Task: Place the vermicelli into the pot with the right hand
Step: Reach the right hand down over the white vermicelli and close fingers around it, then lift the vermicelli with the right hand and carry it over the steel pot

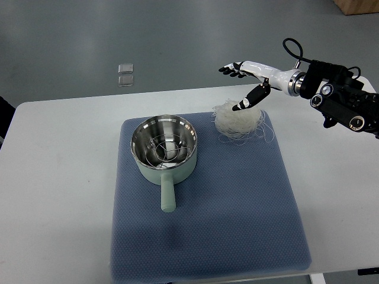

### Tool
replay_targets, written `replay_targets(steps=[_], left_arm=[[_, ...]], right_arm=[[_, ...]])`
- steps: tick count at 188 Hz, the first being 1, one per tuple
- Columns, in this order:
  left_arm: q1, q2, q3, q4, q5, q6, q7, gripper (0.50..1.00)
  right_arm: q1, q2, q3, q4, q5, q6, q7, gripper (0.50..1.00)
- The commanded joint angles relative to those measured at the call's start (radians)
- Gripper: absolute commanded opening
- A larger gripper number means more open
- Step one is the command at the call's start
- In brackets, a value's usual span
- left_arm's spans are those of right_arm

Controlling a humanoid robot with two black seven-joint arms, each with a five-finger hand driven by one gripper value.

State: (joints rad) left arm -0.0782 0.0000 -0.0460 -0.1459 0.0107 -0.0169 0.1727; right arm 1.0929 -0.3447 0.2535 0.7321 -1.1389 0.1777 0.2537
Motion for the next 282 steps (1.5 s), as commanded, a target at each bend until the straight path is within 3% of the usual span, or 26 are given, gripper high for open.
replay_targets(steps=[1, 43, 82, 102, 110, 120, 124, 125, 126, 127, 128, 131, 132, 133, 135, 208, 282], left_arm=[[0.000, 0.000, 0.000, 0.000, 0.000, 0.000, 0.001, 1.000], [0.000, 0.000, 0.000, 0.000, 0.000, 0.000, 0.001, 1.000], [0.000, 0.000, 0.000, -0.004, 0.000, 0.000, -0.001, 1.000], [0.000, 0.000, 0.000, -0.006, 0.000, 0.000, -0.001, 1.000], [0.000, 0.000, 0.000, -0.007, 0.000, 0.000, -0.001, 1.000], [0.000, 0.000, 0.000, -0.007, 0.000, 0.000, 0.001, 1.000], [0.000, 0.000, 0.000, -0.007, 0.000, 0.000, 0.001, 1.000], [0.000, 0.000, 0.000, -0.007, 0.000, 0.000, 0.001, 1.000], [0.000, 0.000, 0.000, -0.007, 0.000, 0.000, 0.001, 1.000], [0.000, 0.000, 0.000, -0.007, 0.000, 0.000, 0.001, 1.000], [0.000, 0.000, 0.000, -0.007, 0.000, 0.000, 0.001, 1.000], [0.000, 0.000, 0.000, -0.006, 0.000, 0.000, 0.001, 1.000], [0.000, 0.000, 0.000, -0.006, 0.000, 0.000, 0.001, 1.000], [0.000, 0.000, 0.000, -0.006, 0.000, 0.000, 0.001, 1.000], [0.000, 0.000, 0.000, -0.006, 0.000, 0.000, -0.001, 1.000], [0.000, 0.000, 0.000, -0.004, 0.000, 0.000, -0.001, 1.000], [0.000, 0.000, 0.000, 0.000, 0.000, 0.000, 0.001, 1.000]], right_arm=[[0.018, 0.012, -0.059, 0.006, -0.061, 0.002, 0.004, 0.924], [0.013, 0.033, -0.155, -0.040, -0.231, -0.029, -0.005, 0.921], [-0.004, 0.148, -0.207, -0.194, -0.305, -0.126, -0.008, 0.913], [-0.013, 0.205, -0.231, -0.249, -0.305, -0.187, -0.021, 0.881], [-0.015, 0.222, -0.232, -0.264, -0.306, -0.202, -0.022, 0.852], [-0.019, 0.236, -0.241, -0.284, -0.306, -0.211, -0.027, 0.772], [-0.021, 0.237, -0.249, -0.289, -0.306, -0.210, -0.031, 0.713], [-0.021, 0.239, -0.253, -0.292, -0.306, -0.210, -0.034, 0.679], [-0.021, 0.239, -0.254, -0.292, -0.306, -0.210, -0.034, 0.678], [-0.021, 0.239, -0.257, -0.293, -0.306, -0.211, -0.037, 0.642], [-0.021, 0.239, -0.257, -0.293, -0.306, -0.211, -0.037, 0.641], [-0.019, 0.239, -0.266, -0.298, -0.306, -0.211, -0.045, 0.556], [-0.019, 0.239, -0.266, -0.298, -0.306, -0.211, -0.045, 0.556], [-0.018, 0.239, -0.269, -0.300, -0.306, -0.211, -0.048, 0.511], [-0.018, 0.239, -0.272, -0.301, -0.306, -0.211, -0.051, 0.500], [0.078, 0.185, -0.244, -0.280, -0.197, -0.225, -0.053, 0.500], [0.249, 0.118, -0.157, 0.016, 0.004, -0.167, -0.053, 0.500]])
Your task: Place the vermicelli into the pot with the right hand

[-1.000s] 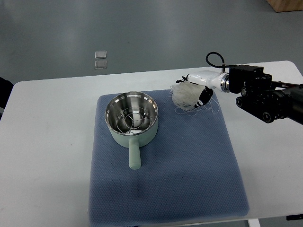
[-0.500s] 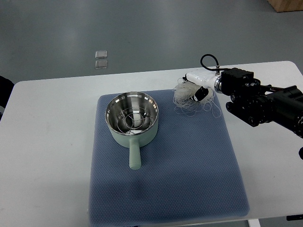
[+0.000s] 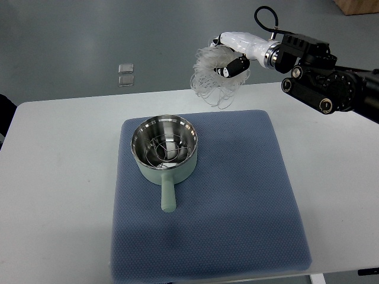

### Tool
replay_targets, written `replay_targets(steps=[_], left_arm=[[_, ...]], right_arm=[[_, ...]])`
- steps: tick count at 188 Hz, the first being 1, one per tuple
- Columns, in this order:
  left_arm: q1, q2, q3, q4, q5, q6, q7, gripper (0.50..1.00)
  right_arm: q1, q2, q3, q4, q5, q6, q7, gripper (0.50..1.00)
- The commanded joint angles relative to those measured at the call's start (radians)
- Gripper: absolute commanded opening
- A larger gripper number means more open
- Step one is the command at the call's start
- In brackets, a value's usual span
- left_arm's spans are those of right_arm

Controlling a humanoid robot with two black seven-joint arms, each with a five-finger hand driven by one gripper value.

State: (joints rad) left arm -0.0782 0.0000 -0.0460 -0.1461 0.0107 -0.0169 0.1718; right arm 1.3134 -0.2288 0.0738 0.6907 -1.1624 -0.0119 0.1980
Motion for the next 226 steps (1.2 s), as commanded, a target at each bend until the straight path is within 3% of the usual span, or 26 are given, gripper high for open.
replay_targets(steps=[1, 48, 93, 127, 128, 129, 130, 131, 132, 133, 134, 135, 136, 144, 152, 192, 226], left_arm=[[0.002, 0.000, 0.000, 0.000, 0.000, 0.000, 0.000, 1.000], [0.002, 0.000, 0.000, -0.001, 0.000, 0.000, 0.002, 1.000], [0.000, 0.000, 0.000, -0.004, 0.000, 0.000, 0.002, 1.000], [0.000, 0.000, 0.000, -0.004, 0.000, 0.000, 0.002, 1.000], [0.000, 0.000, 0.000, -0.004, 0.000, 0.000, 0.002, 1.000], [0.000, 0.000, 0.000, -0.004, 0.000, 0.000, 0.002, 1.000], [0.002, 0.000, 0.000, -0.004, 0.000, 0.000, 0.002, 1.000], [0.002, 0.000, 0.000, -0.004, 0.000, 0.000, 0.002, 1.000], [0.002, 0.000, 0.000, -0.006, 0.000, 0.000, 0.002, 1.000], [0.002, 0.000, 0.000, -0.006, 0.000, 0.000, 0.002, 1.000], [0.000, 0.000, 0.000, -0.006, 0.000, 0.000, 0.002, 1.000], [0.000, 0.000, 0.000, -0.006, 0.000, 0.000, 0.002, 1.000], [0.002, 0.000, 0.000, -0.006, 0.000, 0.000, 0.002, 1.000], [0.000, 0.000, -0.002, -0.006, 0.000, 0.000, 0.002, 1.000], [0.000, 0.000, 0.000, -0.006, 0.000, 0.000, 0.002, 1.000], [0.000, 0.000, 0.000, -0.009, 0.000, 0.000, 0.002, 1.000], [-0.002, 0.000, 0.002, -0.009, 0.002, 0.000, 0.002, 1.000]], right_arm=[[0.032, 0.002, 0.026, 0.064, 0.029, 0.027, 0.004, 0.500], [0.055, 0.020, 0.037, 0.211, 0.038, 0.112, 0.051, 0.500], [0.052, 0.069, 0.035, 0.234, 0.035, 0.175, 0.103, 0.500], [0.006, 0.105, 0.021, 0.228, 0.018, 0.162, 0.100, 0.500], [0.001, 0.105, 0.021, 0.227, 0.017, 0.161, 0.100, 0.531], [0.001, 0.105, 0.021, 0.227, 0.017, 0.161, 0.100, 0.531], [-0.003, 0.106, 0.023, 0.225, 0.015, 0.158, 0.100, 0.592], [-0.003, 0.106, 0.023, 0.225, 0.015, 0.158, 0.100, 0.592], [-0.008, 0.106, 0.023, 0.224, 0.013, 0.153, 0.100, 0.649], [-0.008, 0.106, 0.023, 0.224, 0.013, 0.153, 0.100, 0.650], [-0.011, 0.106, 0.023, 0.222, 0.012, 0.149, 0.098, 0.698], [-0.011, 0.106, 0.023, 0.222, 0.012, 0.148, 0.098, 0.699], [-0.014, 0.108, 0.024, 0.220, 0.012, 0.144, 0.100, 0.745], [-0.026, 0.108, 0.026, 0.219, 0.013, 0.122, 0.098, 0.844], [-0.031, 0.105, 0.029, 0.219, 0.017, 0.107, 0.100, 0.887], [-0.037, 0.048, 0.064, 0.213, 0.036, 0.095, 0.100, 0.893], [-0.155, -0.020, 0.290, 0.162, 0.147, 0.099, 0.075, 0.895]])
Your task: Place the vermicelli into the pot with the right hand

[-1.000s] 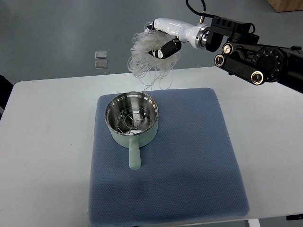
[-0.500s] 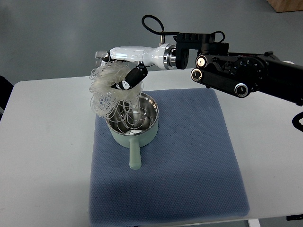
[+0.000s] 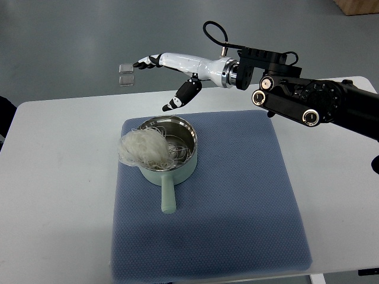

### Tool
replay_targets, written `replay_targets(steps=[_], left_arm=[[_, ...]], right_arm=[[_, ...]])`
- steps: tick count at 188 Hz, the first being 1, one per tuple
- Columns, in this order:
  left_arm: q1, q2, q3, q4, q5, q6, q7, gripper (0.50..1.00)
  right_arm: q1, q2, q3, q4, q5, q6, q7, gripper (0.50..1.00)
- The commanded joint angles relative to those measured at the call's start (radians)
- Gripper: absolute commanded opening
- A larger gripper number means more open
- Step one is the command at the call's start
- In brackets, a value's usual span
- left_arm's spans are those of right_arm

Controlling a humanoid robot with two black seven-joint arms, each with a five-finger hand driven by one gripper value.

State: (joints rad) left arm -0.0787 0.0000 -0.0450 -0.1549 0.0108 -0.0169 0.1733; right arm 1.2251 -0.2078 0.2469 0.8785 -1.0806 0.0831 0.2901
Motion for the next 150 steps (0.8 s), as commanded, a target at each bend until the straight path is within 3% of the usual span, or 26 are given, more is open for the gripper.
replay_targets(steps=[1, 42, 72, 135, 150], left_arm=[[-0.001, 0.000, 0.000, 0.000, 0.002, 0.000, 0.000, 1.000], [-0.001, 0.000, -0.001, 0.001, 0.002, 0.000, -0.001, 1.000], [-0.001, 0.000, -0.001, 0.000, 0.002, 0.000, -0.001, 1.000], [-0.001, 0.000, -0.001, 0.000, 0.002, 0.000, -0.001, 1.000], [-0.001, 0.000, -0.003, 0.001, 0.002, 0.000, -0.001, 1.000]], right_arm=[[-0.067, -0.041, 0.117, -0.026, 0.065, 0.004, -0.017, 0.895], [-0.222, -0.085, 0.345, -0.136, 0.229, -0.005, -0.091, 0.891], [-0.312, -0.074, 0.453, -0.213, 0.389, -0.074, -0.140, 0.891], [-0.392, -0.068, 0.463, -0.223, 0.728, -0.106, -0.146, 0.895], [-0.403, -0.067, 0.463, -0.225, 0.765, -0.108, -0.137, 0.923]])
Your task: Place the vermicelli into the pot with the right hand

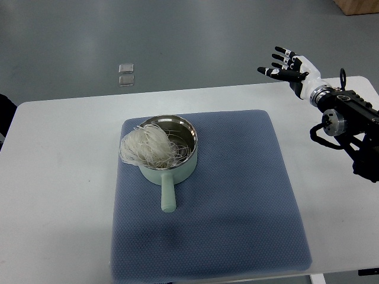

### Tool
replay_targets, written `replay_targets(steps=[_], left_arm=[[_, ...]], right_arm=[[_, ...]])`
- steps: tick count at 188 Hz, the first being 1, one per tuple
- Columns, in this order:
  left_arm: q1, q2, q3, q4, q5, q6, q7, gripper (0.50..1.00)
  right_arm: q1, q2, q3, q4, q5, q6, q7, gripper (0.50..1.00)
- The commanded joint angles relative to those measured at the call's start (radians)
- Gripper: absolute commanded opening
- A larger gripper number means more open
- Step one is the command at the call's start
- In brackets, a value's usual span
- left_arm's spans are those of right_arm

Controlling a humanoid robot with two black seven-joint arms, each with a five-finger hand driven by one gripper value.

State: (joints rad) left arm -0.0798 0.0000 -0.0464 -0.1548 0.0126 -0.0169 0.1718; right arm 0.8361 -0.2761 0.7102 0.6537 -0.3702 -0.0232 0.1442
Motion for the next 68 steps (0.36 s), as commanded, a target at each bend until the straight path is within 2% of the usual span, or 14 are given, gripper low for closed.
replay_targets(steps=[1, 68], left_arm=[[0.000, 0.000, -0.001, 0.001, 0.000, 0.000, 0.000, 1.000], [0.000, 0.000, -0.001, 0.000, -0.002, -0.002, 0.000, 1.000]], right_arm=[[-0.014, 0.001, 0.000, 0.000, 0.054, -0.001, 0.009, 0.924], [-0.055, 0.005, 0.002, -0.002, 0.054, -0.004, 0.014, 0.926]])
